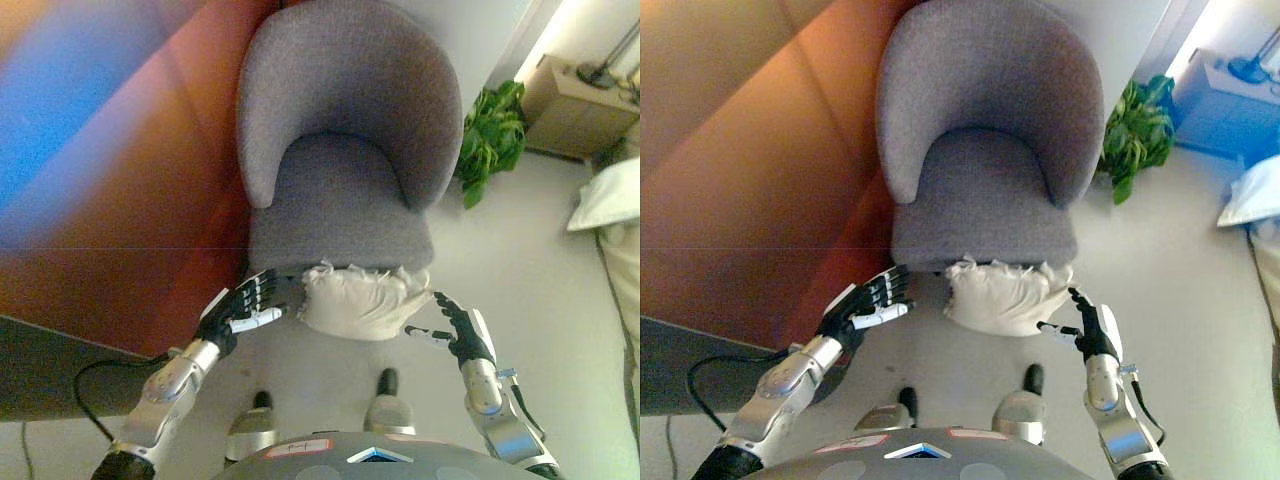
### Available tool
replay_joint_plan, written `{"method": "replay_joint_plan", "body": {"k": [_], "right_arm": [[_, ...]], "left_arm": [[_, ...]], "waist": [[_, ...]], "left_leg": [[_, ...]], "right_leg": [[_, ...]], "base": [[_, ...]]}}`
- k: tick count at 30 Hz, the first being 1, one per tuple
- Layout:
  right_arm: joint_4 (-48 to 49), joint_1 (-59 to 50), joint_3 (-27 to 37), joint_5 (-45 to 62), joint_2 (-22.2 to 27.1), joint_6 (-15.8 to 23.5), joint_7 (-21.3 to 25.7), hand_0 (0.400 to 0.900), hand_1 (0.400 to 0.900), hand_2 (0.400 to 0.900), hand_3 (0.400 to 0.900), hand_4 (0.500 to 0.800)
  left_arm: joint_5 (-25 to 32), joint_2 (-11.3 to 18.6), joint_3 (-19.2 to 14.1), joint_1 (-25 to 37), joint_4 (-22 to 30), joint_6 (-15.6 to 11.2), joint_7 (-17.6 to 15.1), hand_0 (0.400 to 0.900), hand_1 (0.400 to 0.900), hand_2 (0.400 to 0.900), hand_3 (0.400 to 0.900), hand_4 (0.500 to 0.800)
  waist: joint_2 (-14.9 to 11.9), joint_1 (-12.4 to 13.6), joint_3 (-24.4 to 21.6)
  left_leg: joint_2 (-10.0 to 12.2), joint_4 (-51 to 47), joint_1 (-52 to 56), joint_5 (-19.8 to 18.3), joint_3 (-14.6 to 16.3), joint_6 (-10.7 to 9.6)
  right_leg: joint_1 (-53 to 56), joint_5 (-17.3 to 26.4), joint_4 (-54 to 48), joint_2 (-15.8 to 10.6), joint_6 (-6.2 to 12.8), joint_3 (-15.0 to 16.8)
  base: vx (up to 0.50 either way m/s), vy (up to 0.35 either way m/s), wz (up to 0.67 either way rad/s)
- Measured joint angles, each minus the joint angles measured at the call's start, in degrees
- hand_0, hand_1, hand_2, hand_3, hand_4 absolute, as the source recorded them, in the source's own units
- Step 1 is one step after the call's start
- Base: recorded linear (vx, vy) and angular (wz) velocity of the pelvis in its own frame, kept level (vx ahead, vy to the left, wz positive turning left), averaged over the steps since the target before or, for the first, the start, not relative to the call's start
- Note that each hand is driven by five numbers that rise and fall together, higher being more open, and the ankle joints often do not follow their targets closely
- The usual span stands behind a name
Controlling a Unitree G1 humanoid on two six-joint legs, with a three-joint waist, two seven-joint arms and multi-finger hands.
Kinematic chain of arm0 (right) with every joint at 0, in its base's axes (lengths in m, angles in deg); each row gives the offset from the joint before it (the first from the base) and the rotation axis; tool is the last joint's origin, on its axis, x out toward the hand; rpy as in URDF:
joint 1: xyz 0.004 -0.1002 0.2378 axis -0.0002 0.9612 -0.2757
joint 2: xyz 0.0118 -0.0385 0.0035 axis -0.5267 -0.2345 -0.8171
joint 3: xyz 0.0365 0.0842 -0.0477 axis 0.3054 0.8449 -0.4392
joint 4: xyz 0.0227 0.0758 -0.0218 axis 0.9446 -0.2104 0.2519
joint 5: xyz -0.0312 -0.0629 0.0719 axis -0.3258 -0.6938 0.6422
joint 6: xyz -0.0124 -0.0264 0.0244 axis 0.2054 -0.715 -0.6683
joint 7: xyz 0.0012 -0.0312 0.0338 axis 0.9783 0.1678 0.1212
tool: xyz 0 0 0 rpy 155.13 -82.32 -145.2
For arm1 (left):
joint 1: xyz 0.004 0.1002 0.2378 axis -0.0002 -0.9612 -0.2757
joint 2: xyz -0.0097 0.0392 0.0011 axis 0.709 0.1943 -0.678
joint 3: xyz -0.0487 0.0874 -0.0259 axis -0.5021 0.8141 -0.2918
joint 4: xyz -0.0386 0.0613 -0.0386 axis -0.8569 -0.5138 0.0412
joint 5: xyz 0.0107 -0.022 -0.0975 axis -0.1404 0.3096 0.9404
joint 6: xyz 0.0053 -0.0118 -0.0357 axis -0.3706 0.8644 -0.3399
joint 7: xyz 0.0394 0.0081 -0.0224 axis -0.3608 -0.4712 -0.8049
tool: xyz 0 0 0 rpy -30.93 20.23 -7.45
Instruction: Pick up the pillow and put it on the sofa.
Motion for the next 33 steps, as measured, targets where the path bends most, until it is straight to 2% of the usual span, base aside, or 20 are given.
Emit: {"method": "replay_joint_plan", "body": {"k": [1, 2, 4, 5, 6, 7, 8, 9, 10, 12, 14, 17, 20, 21, 24, 33], "right_arm": [[0.0, -0.8, 0.8, -1.6, 1.8, -0.8, -0.1, 0.9, 0.9, 0.9, 0.9, 0.8], [-0.6, -1.7, 1.0, -2.9, 3.7, -1.3, -0.2, 0.9, 0.9, 0.9, 0.9, 0.8], [-1.8, -3.1, 1.0, -4.2, 7.6, -1.9, 0.6, 0.9, 0.9, 0.9, 0.9, 0.8], [-3.4, -4.7, 1.2, -4.8, 8.9, -1.9, 1.6, 0.9, 0.9, 0.9, 0.9, 0.8], [-4.6, -6.4, 1.5, -5.0, 9.6, -2.0, 3.6, 0.9, 0.9, 0.9, 0.9, 0.8], [-5.1, -8.2, 2.2, -5.4, 10.0, -2.1, 5.5, 0.9, 0.9, 0.9, 0.9, 0.8], [-5.3, -10.0, 2.3, -6.5, 10.6, -2.3, 7.4, 0.9, 0.9, 0.9, 0.9, 0.8], [-5.5, -11.9, 2.5, -7.1, 10.5, -2.6, 8.7, 0.9, 0.9, 0.9, 0.9, 0.8], [-5.6, -13.9, 2.0, -7.3, 9.8, -3.1, 9.3, 0.9, 0.9, 0.9, 0.9, 0.8], [-5.6, -16.2, 0.4, -8.8, 9.3, -4.3, 10.9, 0.9, 0.9, 0.9, 0.9, 0.8], [-5.7, -20.7, 0.0, -9.3, 9.3, -5.2, 11.5, 0.9, 0.9, 0.9, 0.9, 0.8], [-5.8, -27.4, -0.4, -9.4, 9.4, -5.6, 11.5, 0.9, 0.9, 0.9, 0.9, 0.8], [-6.3, -31.8, -1.0, -9.4, 9.5, -5.6, 11.5, 0.9, 0.9, 0.9, 0.9, 0.8], [-6.6, -33.9, -1.4, -9.4, 9.6, -5.4, 11.5, 0.9, 0.9, 0.9, 0.9, 0.8], [-8.6, -37.3, -1.9, -9.3, 9.7, -5.4, 11.5, 0.9, 0.9, 0.9, 0.9, 0.8], [-15.4, -42.9, -2.3, -8.5, 10.1, -7.9, 12.5, 0.9, 0.9, 0.9, 0.9, 0.8]], "left_arm": [[0.3, -0.8, 0.2, -1.5, 1.4, 0.2, 0.7, 0.9, 0.9, 0.9, 0.9, 0.8], [0.5, -1.2, 0.3, -2.0, 2.6, 0.6, 2.1, 0.9, 0.9, 0.9, 0.9, 0.8], [1.8, -1.4, 1.8, -0.7, 3.1, 0.8, 3.3, 0.9, 0.9, 0.9, 0.9, 0.8], [2.7, -1.4, 2.5, 0.2, 3.1, 0.8, 3.6, 0.9, 0.9, 0.9, 0.9, 0.8], [3.2, -1.3, 3.4, 1.4, 3.1, 0.7, 3.7, 0.9, 0.9, 0.9, 0.9, 0.8], [3.9, -1.4, 4.0, 3.0, 3.1, 0.5, 4.0, 0.9, 0.9, 0.9, 0.9, 0.8], [4.2, -1.3, 4.7, 4.5, 3.1, -0.2, 4.1, 0.9, 0.9, 0.9, 0.9, 0.8], [4.5, -1.0, 4.6, 6.4, 3.0, -0.5, 4.2, 0.9, 0.9, 0.9, 0.9, 0.8], [4.6, -0.4, 4.7, 8.5, 2.8, -0.5, 4.2, 0.9, 0.9, 0.9, 0.9, 0.8], [5.1, 1.1, 5.2, 13.0, 2.8, -1.5, 3.8, 0.9, 0.9, 0.9, 0.9, 0.8], [5.5, 3.1, 5.6, 19.3, 2.9, -2.9, 3.2, 0.9, 0.9, 0.9, 0.9, 0.8], [6.2, 4.7, 5.1, 24.1, 2.9, -4.8, 1.3, 0.9, 0.9, 0.9, 0.9, 0.8], [6.2, 5.1, 5.2, 25.2, 2.9, -5.8, 0.1, 0.9, 0.9, 0.9, 0.9, 0.8], [6.2, 5.2, 5.6, 25.0, 2.8, -5.9, -0.3, 0.9, 0.9, 0.9, 0.9, 0.8], [6.2, 5.2, 6.1, 24.9, 2.8, -6.4, -0.2, 0.9, 0.9, 0.9, 0.9, 0.8], [6.4, 5.5, 6.2, 24.8, 2.8, -7.1, 0.8, 0.9, 0.9, 0.9, 0.9, 0.8]], "waist": [[2.5, 0.1, 0.5], [3.8, 0.3, 1.1], [4.5, 1.5, 1.5], [4.8, 1.4, 1.9], [5.6, 1.2, 2.5], [6.8, 1.4, 4.0], [8.4, 1.2, 4.9], [8.8, 1.3, 6.4], [7.9, 1.2, 8.5], [6.5, 1.3, 11.2], [6.1, 1.4, 16.0], [6.3, 2.5, 19.7], [6.2, 3.5, 20.9], [6.0, 3.9, 21.1], [6.1, 4.6, 21.1], [6.3, 5.0, 21.2]], "left_leg": [[2.5, 1.2, -0.7, 0.3, -0.1, 0.1], [4.3, 5.1, -3.2, 0.5, -0.4, -1.0], [6.0, 12.0, -10.3, 0.8, -0.1, -0.8], [6.4, 11.2, -11.9, 0.9, 0.0, -0.9], [7.4, 8.8, -13.4, 1.1, 1.6, -1.1], [8.4, 6.6, -14.4, 2.0, 2.9, -0.8], [9.0, 4.9, -16.1, 2.8, 2.8, -0.9], [8.7, 4.3, -16.8, 5.4, 2.3, -2.8], [7.8, 3.9, -17.8, 6.0, 2.1, -3.1], [5.5, 4.2, -21.0, 6.9, 1.0, -1.9], [3.7, 7.1, -25.2, 7.5, 0.3, -0.8], [2.5, 14.3, -33.0, 5.0, -1.2, 0.3], [2.5, 21.1, -38.4, 2.3, -2.4, 0.7], [2.8, 26.3, -41.7, 0.0, -3.2, 0.7], [3.6, 33.3, -47.3, -3.1, -4.5, 1.1], [4.2, 50.1, -62.4, -7.7, -7.4, 1.0]], "right_leg": [[0.3, -0.3, 0.3, 2.3, -1.48, -0.8], [0.3, -0.5, 0.3, 3.8, -2.43, -1.5], [-1.0, -0.6, -0.1, 4.4, -3.73, -3.1], [-1.7, -0.4, -0.2, 4.5, -4.09, -4.7], [-2.7, -0.3, -0.2, 4.9, -4.29, -6.2], [-3.8, -0.2, 0.0, 5.5, -4.28, -7.6], [-5.6, -0.1, 0.4, 6.0, -4.2, -9.1], [-6.6, 0.7, 0.5, 5.7, -4.04, -9.6], [-7.4, 1.0, 0.7, 4.7, -3.64, -9.5], [-11.6, 0.0, 4.1, 2.0, -2.45, -7.6], [-16.0, -1.2, 9.3, -0.5, -1.57, -6.3], [-24.3, -5.1, 18.7, -3.7, -1.12, -3.8], [-29.5, -8.1, 25.7, -5.3, -1.17, -2.5], [-32.5, -10.3, 30.4, -6.2, -1.15, -1.3], [-37.5, -13.2, 36.9, -6.9, -1.61, -0.1], [-53.4, -19.4, 55.5, -9.3, -2.45, 5.3]], "base": [[0.01, -0.185, 0.24], [-0.11, -0.095, 0.29], [-0.15, 0.001, 0.37], [-0.22, 0.045, 0.45], [-0.21, 0.038, 0.43], [-0.13, 0.016, 0.27], [-0.06, 0.03, 0.2], [-0.06, 0.046, 0.16], [-0.09, 0.06, 0.25], [-0.08, 0.018, 0.27], [-0.07, -0.019, 0.14], [-0.07, -0.014, 0.0], [-0.03, -0.011, 0.01], [-0.06, -0.003, 0.05], [-0.06, 0.023, 0.06], [0.02, 0.041, 0.07]]}}
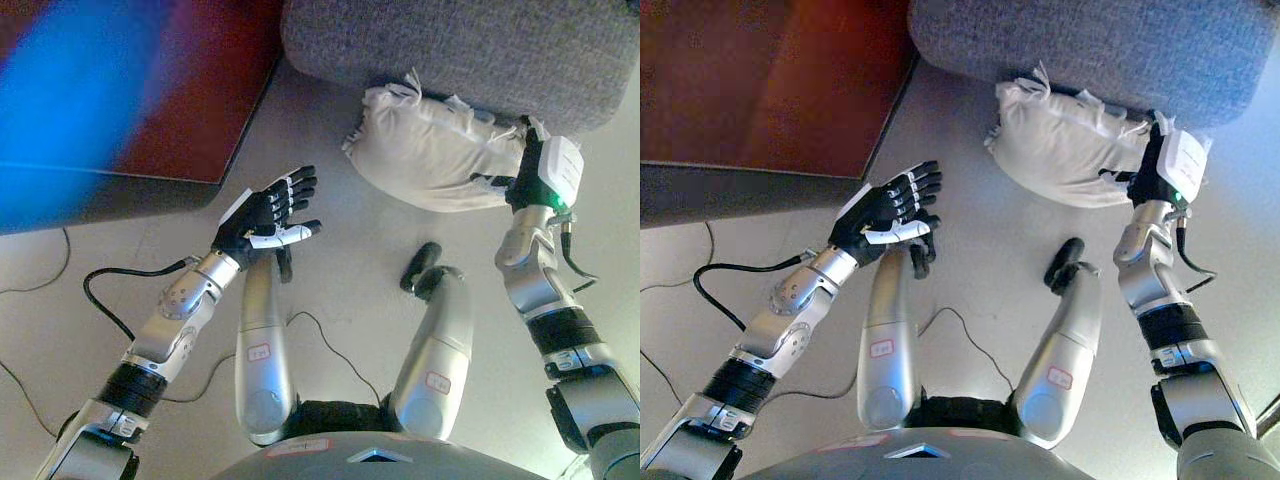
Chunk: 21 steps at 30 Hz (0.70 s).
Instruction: Pick up the pillow and put it on the sofa.
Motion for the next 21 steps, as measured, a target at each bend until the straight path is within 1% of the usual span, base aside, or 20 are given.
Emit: {"method": "replay_joint_plan", "body": {"k": [4, 5, 8, 12, 14, 17, 21], "right_arm": [[-2.2, -2.4, 0.0, 2.6, 0.2, -0.3, 0.0, 0.9, 0.9, 0.9, 0.9, 0.8], [-2.2, -2.8, 0.0, 2.9, 0.3, -0.3, 0.0, 0.9, 0.9, 0.9, 0.9, 0.8], [-3.7, -5.1, 0.0, 4.8, 0.3, -0.4, -0.1, 0.9, 0.9, 0.9, 0.9, 0.8], [-6.4, -8.5, 0.0, 5.0, 0.3, -1.5, 0.2, 0.9, 0.9, 0.9, 0.9, 0.8], [-9.9, -11.3, -0.5, 5.9, 0.3, -1.6, 2.0, 0.9, 0.9, 0.9, 0.9, 0.8], [-16.9, -16.4, -1.7, 7.3, 0.2, -2.9, 4.0, 0.9, 0.9, 0.9, 0.9, 0.8], [-24.1, -21.8, -4.2, 9.7, 0.2, -6.3, 3.8, 0.9, 0.9, 0.9, 0.9, 0.8]], "left_arm": [[0.4, 0.0, 0.0, 0.2, 0.0, -0.4, 0.4, 0.9, 0.9, 0.9, 0.9, 0.8], [0.4, 0.0, 0.0, 0.2, 0.0, -0.4, 0.4, 0.9, 0.9, 0.9, 0.9, 0.8], [0.8, 0.0, 0.0, 0.1, 0.1, -0.4, 0.5, 0.9, 0.9, 0.9, 0.9, 0.8], [2.1, 0.0, 0.0, 0.2, 0.1, -0.4, 0.7, 0.9, 0.9, 0.9, 0.9, 0.8], [2.6, 0.0, 0.4, 0.4, 0.1, -0.4, 0.8, 0.9, 0.9, 0.9, 0.9, 0.8], [3.1, -0.2, 2.3, 1.9, 0.0, -0.4, 1.2, 0.9, 0.9, 0.9, 0.9, 0.8], [3.1, -0.7, 3.8, 2.9, -0.1, -0.4, 1.6, 0.9, 0.9, 0.9, 0.9, 0.8]], "waist": [[0.9, 0.5, 0.0], [1.0, 0.7, 0.0], [1.1, 1.3, 0.0], [1.1, 1.3, 0.0], [1.4, 1.6, 0.0], [2.0, 2.8, 0.1], [2.1, 4.4, 0.0]], "left_leg": [[0.0, 3.4, -4.5, -0.1, -0.9, 0.0], [-0.1, 4.3, -5.6, -0.1, -1.1, 0.0], [-0.1, 5.9, -7.8, -0.1, -1.4, 0.0], [-0.1, 6.8, -10.2, 0.0, -1.6, 0.2], [-0.1, 7.6, -11.5, 0.0, -2.0, 0.2], [-0.6, 8.1, -12.4, 0.0, -2.4, 0.2], [-1.0, 8.3, -12.5, 0.0, -2.5, 0.2]], "right_leg": [[-4.7, -0.7, 4.0, -0.5, -0.36, 1.0], [-5.9, -0.9, 5.2, -0.7, -0.65, 1.2], [-8.6, -1.9, 8.0, -1.1, -0.69, 2.0], [-11.1, -2.5, 10.1, -1.8, -1.08, 2.2], [-12.3, -2.8, 11.2, -2.0, -1.23, 2.2], [-13.1, -3.3, 12.2, -2.5, -1.25, 2.2], [-13.1, -4.2, 13.2, -3.3, -1.26, 2.1]], "base": [[0.01, 0.045, 0.1], [0.01, 0.025, 0.11], [0.0, 0.03, 0.12], [0.0, 0.032, 0.12], [0.01, 0.06, 0.15], [0.01, 0.062, 0.14], [0.01, 0.032, 0.19]]}}
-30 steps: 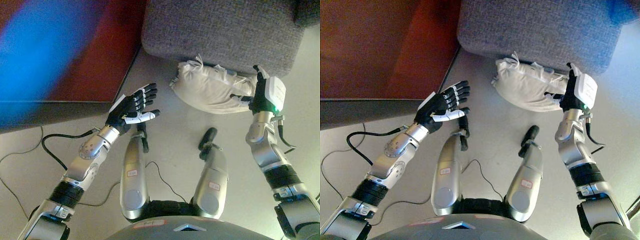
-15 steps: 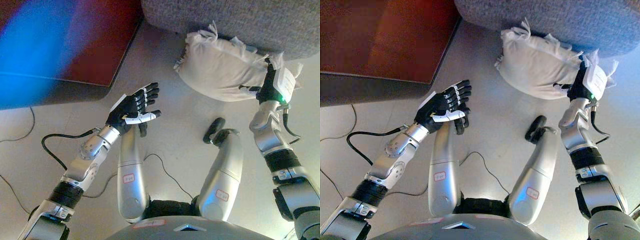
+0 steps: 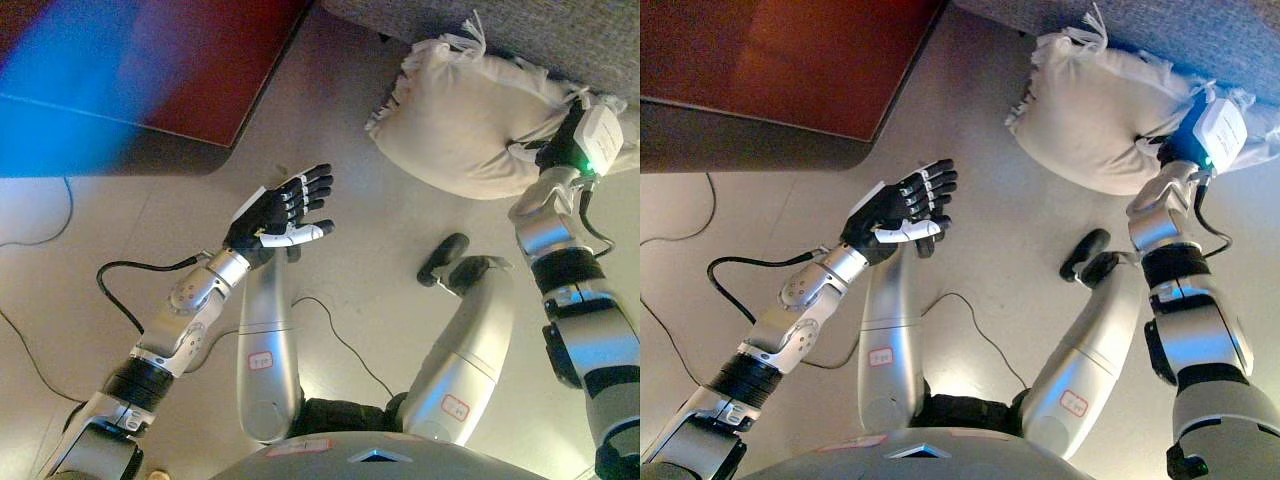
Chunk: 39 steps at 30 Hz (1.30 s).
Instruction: Pick up the pillow and put it on the sofa.
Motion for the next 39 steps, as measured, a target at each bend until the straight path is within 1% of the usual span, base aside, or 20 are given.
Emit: {"method": "replay_joint_plan", "body": {"k": [2, 3, 4, 6, 8, 11, 15, 19, 21, 23, 25, 27, 29, 30, 33, 35, 36, 37, 38, 39], "right_arm": [[-2.8, -2.1, -1.6, 1.5, 0.0, -1.8, -0.9, 0.9, 0.9, 0.9, 0.9, 0.8], [-4.5, -3.2, -2.0, 1.9, 0.0, -2.3, -1.7, 0.58, 0.58, 0.58, 0.58, 0.608], [-6.3, -4.2, -2.3, 2.2, 0.0, -2.5, -2.4, 0.4, 0.4, 0.4, 0.4, 0.5], [-7.9, -5.3, -2.7, 3.5, 0.3, -3.6, -3.3, 0.4, 0.4, 0.4, 0.4, 0.5], [-9.0, -5.5, -2.7, 4.6, 1.0, -3.8, -3.4, 0.4, 0.4, 0.4, 0.4, 0.5], [-9.4, -5.5, -2.6, 8.4, 1.5, -3.8, -3.5, 0.4, 0.4, 0.4, 0.4, 0.5], [-10.0, -5.3, -2.5, 13.5, 1.4, -2.0, -2.7, 0.4, 0.4, 0.4, 0.4, 0.5], [-8.9, -4.5, -1.8, 17.5, 0.6, -0.2, -2.3, 0.4, 0.4, 0.4, 0.4, 0.5], [-8.4, -3.7, -0.9, 19.2, -0.6, 1.1, -1.0, 0.4, 0.4, 0.4, 0.4, 0.5], [-6.0, -1.6, -0.1, 21.0, -1.3, 2.1, -0.1, 0.4, 0.4, 0.4, 0.4, 0.5], [-3.6, 1.1, 0.4, 22.4, -1.9, 3.2, -0.1, 0.4, 0.4, 0.4, 0.4, 0.5], [0.5, 5.0, 2.2, 23.3, -3.2, 4.3, -0.1, 0.4, 0.4, 0.4, 0.4, 0.5], [6.6, 10.1, 2.5, 23.2, -4.4, 4.9, -0.1, 0.4, 0.4, 0.4, 0.4, 0.5], [10.5, 13.2, 2.5, 23.0, -5.0, 5.0, -0.1, 0.4, 0.4, 0.4, 0.4, 0.5], [23.4, 22.8, 2.5, 17.7, -7.2, 5.4, -0.1, 0.4, 0.4, 0.4, 0.4, 0.5], [28.4, 26.6, 2.6, 13.0, -8.6, 6.1, -0.1, 0.4, 0.4, 0.4, 0.4, 0.5], [30.8, 28.3, 2.5, 11.1, -8.9, 6.6, -0.2, 0.4, 0.4, 0.4, 0.4, 0.5], [32.3, 29.6, 2.4, 9.6, -9.0, 7.1, -0.2, 0.4, 0.4, 0.4, 0.4, 0.5], [34.0, 31.6, 2.6, 7.4, -9.0, 8.4, -0.2, 0.4, 0.4, 0.4, 0.4, 0.5], [34.9, 33.1, 2.6, 5.0, -9.0, 10.0, -0.2, 0.4, 0.4, 0.4, 0.4, 0.5]], "left_arm": [[0.0, -0.2, 0.1, 0.0, -0.3, 0.0, 0.2, 0.9, 0.9, 0.9, 0.9, 0.8], [0.0, -0.3, 0.1, 0.1, -0.4, 0.0, 0.4, 0.9, 0.9, 0.9, 0.9, 0.8], [0.0, -0.3, 0.2, 0.1, -0.4, 0.0, 0.5, 0.9, 0.9, 0.9, 0.9, 0.8], [0.0, -0.4, 0.4, 0.2, -0.4, 0.0, 0.9, 0.9, 0.9, 0.9, 0.9, 0.8], [0.0, -0.4, 0.6, 0.5, -0.4, 0.0, 1.1, 0.9, 0.9, 0.9, 0.9, 0.8], [0.0, -0.4, 1.2, 0.5, -0.5, 0.0, 1.1, 0.9, 0.9, 0.9, 0.9, 0.8], [0.0, -0.7, 2.3, 0.4, -0.6, 0.0, 1.0, 0.9, 0.9, 0.9, 0.9, 0.8], [0.0, -2.5, 2.3, 0.5, -0.7, 0.0, -0.1, 0.9, 0.9, 0.9, 0.9, 0.8], [0.0, -3.1, 2.4, 0.5, -0.8, 0.0, -0.9, 0.9, 0.9, 0.9, 0.9, 0.8], [0.0, -3.4, 2.4, 0.4, -0.9, 0.0, -1.9, 0.9, 0.9, 0.9, 0.9, 0.8], [0.1, -4.0, 2.2, 0.4, -1.2, 0.0, -2.8, 0.9, 0.9, 0.9, 0.9, 0.8], [1.4, -5.0, 2.1, 0.3, -2.0, 0.0, -3.8, 0.9, 0.9, 0.9, 0.9, 0.8], [2.3, -6.0, 1.2, -0.4, -2.4, 0.2, -5.3, 0.9, 0.9, 0.9, 0.9, 0.8], [2.3, -6.4, 0.5, -0.8, -2.4, 0.3, -6.1, 0.9, 0.9, 0.9, 0.9, 0.8], [3.1, -7.8, -2.6, -2.6, -2.4, 0.4, -8.7, 0.9, 0.9, 0.9, 0.9, 0.8], [5.5, -8.8, -5.0, -3.6, -2.5, 0.7, -10.3, 0.9, 0.9, 0.9, 0.9, 0.8], [6.7, -9.7, -6.5, -4.2, -2.6, 0.9, -11.3, 0.9, 0.9, 0.9, 0.9, 0.8], [7.1, -10.2, -7.4, -4.7, -2.7, 1.0, -12.1, 0.9, 0.9, 0.9, 0.9, 0.8], [7.9, -10.6, -8.1, -4.9, -2.7, 1.1, -13.0, 0.9, 0.9, 0.9, 0.9, 0.8], [8.4, -11.0, -8.9, -5.4, -2.6, 1.1, -13.8, 0.9, 0.9, 0.9, 0.9, 0.8]], "waist": [[0.0, 0.1, 0.0], [0.0, 0.3, 0.0], [0.0, 0.4, 0.0], [0.1, 0.8, 0.0], [0.1, 1.6, 0.0], [0.1, 1.7, 0.0], [0.1, 1.8, 0.0], [0.1, 1.7, 0.0], [0.1, 1.7, 0.0], [0.1, 1.7, 0.0], [0.0, 1.8, 0.0], [0.0, 1.8, 0.0], [-0.1, 1.7, 0.1], [-0.2, 1.6, 0.1], [-0.6, 1.1, 0.2], [-1.6, 0.7, 0.2], [-2.0, 0.1, 0.1], [-2.2, 0.1, 0.0], [-2.8, -0.4, 0.0], [-3.4, -0.3, -0.3]], "left_leg": [[-0.3, 0.1, 0.0, 0.0, 0.0, 0.0], [-0.4, 0.1, 0.0, 0.0, 0.0, 0.0], [-0.6, 0.0, 0.0, 0.0, 0.0, 0.0], [-0.9, 0.0, 0.1, 0.0, -0.1, 0.0], [-0.9, 0.0, 0.2, 0.0, -0.2, 0.0], [-0.9, -0.2, 0.3, 0.1, -0.3, 0.2], [-0.9, -2.0, 1.5, 0.7, -0.2, 0.3], [-0.8, -4.5, 3.1, 1.6, -0.1, -0.1], [-0.6, -5.9, 4.0, 2.1, -0.2, -0.3], [-0.4, -7.7, 5.4, 2.5, -0.1, -0.7], [-0.1, -9.8, 7.5, 3.0, -0.1, -1.0], [0.3, -12.6, 10.4, 3.6, -0.1, -1.4], [0.5, -16.1, 14.1, 4.6, 0.0, -1.9], [0.6, -17.9, 16.3, 5.1, 0.0, -2.2], [1.2, -24.3, 23.3, 7.2, 0.1, -2.9], [1.8, -28.7, 28.2, 8.3, 1.3, -3.0], [2.0, -31.3, 30.9, 9.2, 1.5, -3.3], [2.1, -33.2, 32.8, 9.9, 1.6, -3.3], [2.3, -35.7, 35.7, 10.6, 2.0, -3.5], [2.5, -38.1, 38.2, 11.2, 2.4, -3.3]], "right_leg": [[0.1, -0.3, 0.5, -0.7, -0.11, -0.1], [0.2, -0.5, 0.6, -1.0, -0.03, -0.2], [0.4, -0.6, 0.6, -1.1, 0.02, -0.3], [0.9, -0.9, 0.7, -1.6, 0.18, -0.7], [1.4, -1.1, 0.6, -1.8, 0.19, -1.1], [2.3, -1.5, 0.6, -2.4, 0.26, -2.0], [4.0, -1.5, -0.8, -2.4, 0.25, -3.2], [5.4, -1.5, -2.4, -2.1, 0.22, -4.1], [6.4, -1.4, -3.4, -1.7, 0.12, -5.0], [7.9, -1.3, -4.9, -1.3, -0.08, -5.9], [10.2, -1.1, -6.7, -0.7, -0.29, -7.0], [13.4, -0.6, -9.2, 0.1, -0.31, -8.4], [17.1, -0.1, -12.1, 1.0, -0.26, -9.7], [19.1, 0.3, -13.5, 1.6, 0.07, -10.0], [25.8, 1.5, -19.0, 3.7, -0.03, -11.9], [29.8, 2.4, -22.5, 5.0, 0.06, -12.3], [32.3, 3.0, -24.8, 5.7, 0.13, -12.8], [34.3, 3.4, -26.3, 6.1, 0.26, -13.4], [36.9, 4.0, -28.4, 6.8, 0.36, -13.9], [39.2, 4.5, -30.5, 7.5, 0.49, -14.3]], "base": [[0.01, 0.013, 0.18], [0.02, 0.014, 0.14], [0.02, 0.012, 0.13], [0.02, -0.003, 0.14], [0.02, -0.002, 0.09], [0.0, 0.0, 0.01], [0.0, -0.004, -0.01], [-0.02, -0.009, -0.06], [-0.01, -0.005, -0.08], [0.0, -0.013, -0.09], [0.01, -0.024, -0.1], [0.01, -0.039, -0.09], [-0.01, -0.052, -0.05], [-0.03, -0.037, -0.06], [0.04, -0.023, -0.08], [0.07, -0.012, -0.05], [0.05, 0.015, -0.04], [0.05, 0.027, -0.07], [0.06, 0.042, -0.11], [0.04, 0.032, -0.1]]}}
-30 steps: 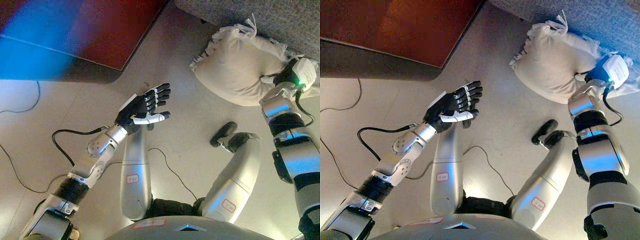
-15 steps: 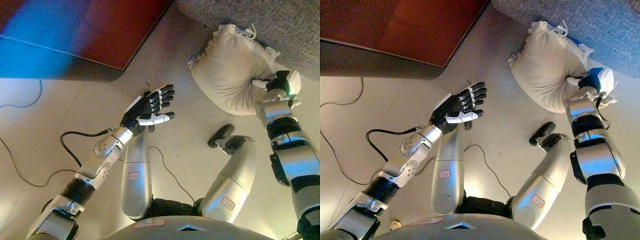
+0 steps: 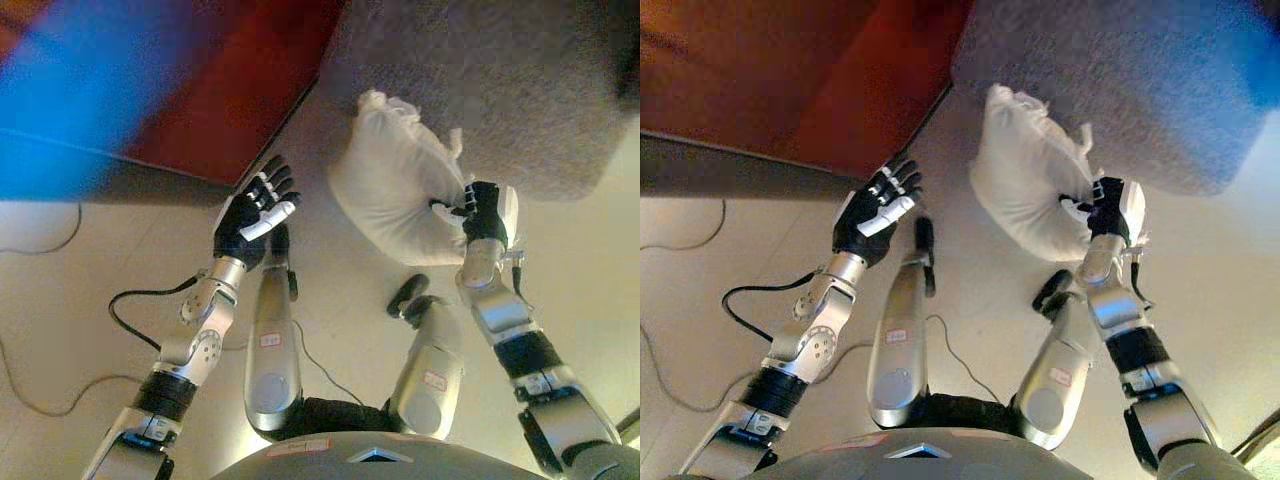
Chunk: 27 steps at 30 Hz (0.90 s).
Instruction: Pick up the pillow and put it on the sofa.
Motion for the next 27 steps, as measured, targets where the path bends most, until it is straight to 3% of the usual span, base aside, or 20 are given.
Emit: {"method": "replay_joint_plan", "body": {"k": [7, 12, 18, 23, 27], "right_arm": [[6.1, 5.8, 1.2, -16.6, 1.5, 3.0, 1.4, 0.4, 0.4, 0.4, 0.4, 0.5], [12.4, 9.3, 5.5, -19.4, 1.8, 5.7, 1.4, 0.4, 0.4, 0.4, 0.4, 0.5], [14.1, 10.8, 10.5, -14.9, 3.7, 10.1, 0.9, 0.4, 0.4, 0.4, 0.4, 0.5], [14.2, 11.4, 13.8, -8.3, 5.2, 10.2, -1.2, 0.4, 0.4, 0.4, 0.4, 0.5], [13.9, 11.4, 14.4, -5.3, 5.8, 8.9, -2.9, 0.4, 0.4, 0.4, 0.4, 0.5]], "left_arm": [[3.9, -3.5, -1.5, -2.6, -0.1, 3.0, -5.8, 0.9, 0.9, 0.9, 0.9, 0.8], [3.9, -3.7, -2.0, -3.7, -0.1, 4.5, -9.0, 0.9, 0.9, 0.9, 0.9, 0.8], [3.8, -4.0, -2.0, -7.7, -0.1, 4.8, -8.9, 0.9, 0.9, 0.9, 0.9, 0.8], [3.8, -4.1, -2.1, -9.9, -0.2, 4.8, -8.1, 0.9, 0.9, 0.9, 0.9, 0.8], [3.8, -4.0, -2.3, -12.3, -0.2, 5.5, -6.1, 0.9, 0.9, 0.9, 0.9, 0.8]], "waist": [[-3.4, -1.6, -1.4], [-6.9, -1.8, -6.4], [-7.5, -3.4, -14.4], [-6.4, -3.3, -19.7], [-6.0, -2.8, -20.8]], "left_leg": [[0.6, -13.5, 17.7, 3.0, 4.7, -0.6], [-0.2, -18.7, 24.9, 3.7, 7.7, -1.1], [-0.8, -22.8, 30.9, 3.8, 10.5, -1.4], [-0.7, -23.0, 32.3, 3.4, 10.7, -1.9], [-0.7, -23.0, 33.3, 3.4, 9.8, -2.0]], "right_leg": [[18.2, 8.1, -20.1, 5.8, 1.94, -1.1], [25.7, 12.2, -30.2, 7.1, 2.9, -0.4], [30.9, 13.8, -35.8, 7.6, 3.7, 0.0], [33.1, 13.8, -37.3, 8.1, 3.76, -0.5], [35.1, 13.8, -37.9, 8.2, 3.79, -1.7]], "base": [[0.08, 0.129, -0.27], [0.08, 0.111, -0.19], [0.09, 0.074, -0.1], [0.12, -0.015, 0.15], [0.16, -0.042, 0.22]]}}
